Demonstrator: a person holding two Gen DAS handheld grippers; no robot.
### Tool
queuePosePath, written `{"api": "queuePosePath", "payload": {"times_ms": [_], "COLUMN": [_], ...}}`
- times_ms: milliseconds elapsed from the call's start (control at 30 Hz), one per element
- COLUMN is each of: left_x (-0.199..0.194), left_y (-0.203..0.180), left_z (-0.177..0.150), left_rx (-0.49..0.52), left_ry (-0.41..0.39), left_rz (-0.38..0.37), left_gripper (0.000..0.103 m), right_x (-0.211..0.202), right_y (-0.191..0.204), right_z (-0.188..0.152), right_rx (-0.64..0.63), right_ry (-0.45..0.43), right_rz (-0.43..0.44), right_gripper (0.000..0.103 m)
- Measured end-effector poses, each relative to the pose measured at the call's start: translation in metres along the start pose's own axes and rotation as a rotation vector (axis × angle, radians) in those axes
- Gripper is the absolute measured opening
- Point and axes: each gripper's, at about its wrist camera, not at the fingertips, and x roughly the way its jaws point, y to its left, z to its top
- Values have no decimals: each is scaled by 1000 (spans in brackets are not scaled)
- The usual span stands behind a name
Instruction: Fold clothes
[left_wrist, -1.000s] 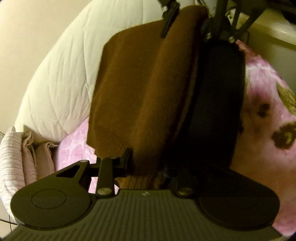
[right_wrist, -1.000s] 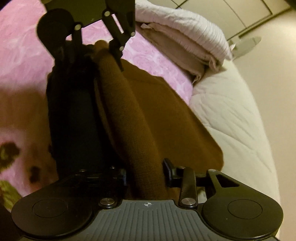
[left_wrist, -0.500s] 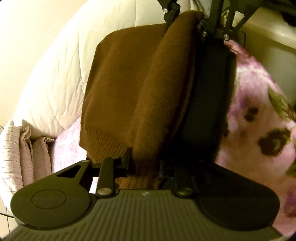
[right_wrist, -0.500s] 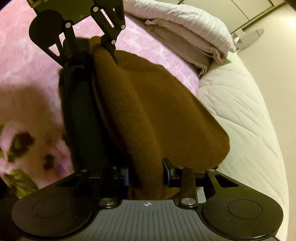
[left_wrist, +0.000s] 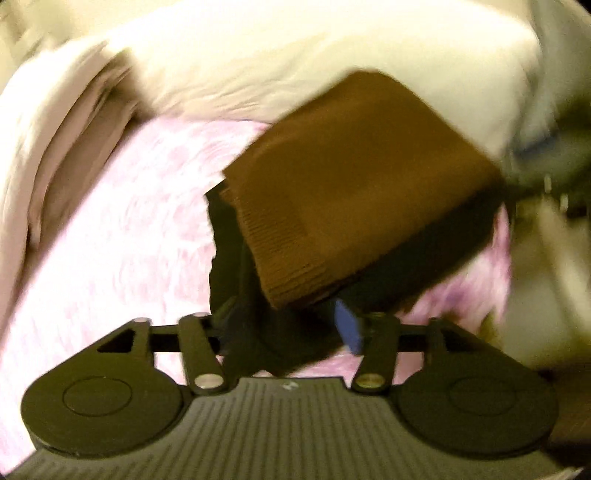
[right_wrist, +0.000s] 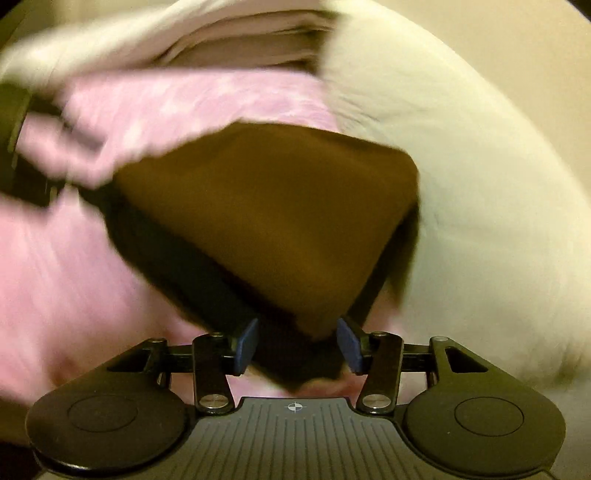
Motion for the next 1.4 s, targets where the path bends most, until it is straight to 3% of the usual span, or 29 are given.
{"api": "queuePosePath", "payload": {"times_ms": [133,300,400,467,600,733,1000,1400], "left_x": [-31,-72,-89,-100,-118,-139,-175,-202], "left_y": [6,13,9,9,4,-6,0,8], "left_z": [0,0,-3,-9,-22,-38,-59,-70], "left_rx": [-165,-304,-287,-300,-305,-265,-301,-311], "left_ry": [-22,-53,-60,-59,-63,-96,-197,-234], "left_rz": [7,19,11,-4,-35,-7,5,9], "left_gripper": [79,88,93,101,101,100,98,98], "right_x": [-23,-52,-66,-76,-94,-113,-138,-154], "right_y": [-5,19,35,46,68,90,125,151], "right_z": [11,21,18,16,12,9,-5,-14], "right_rx": [281,350,365,376,397,418,419,421], "right_ry": [-2,-14,-27,-35,-53,-70,-107,-131], "right_rz": [65,19,-10,-29,-67,-105,-160,-177], "right_gripper": [71,76,78,80,82,83,91,92]}}
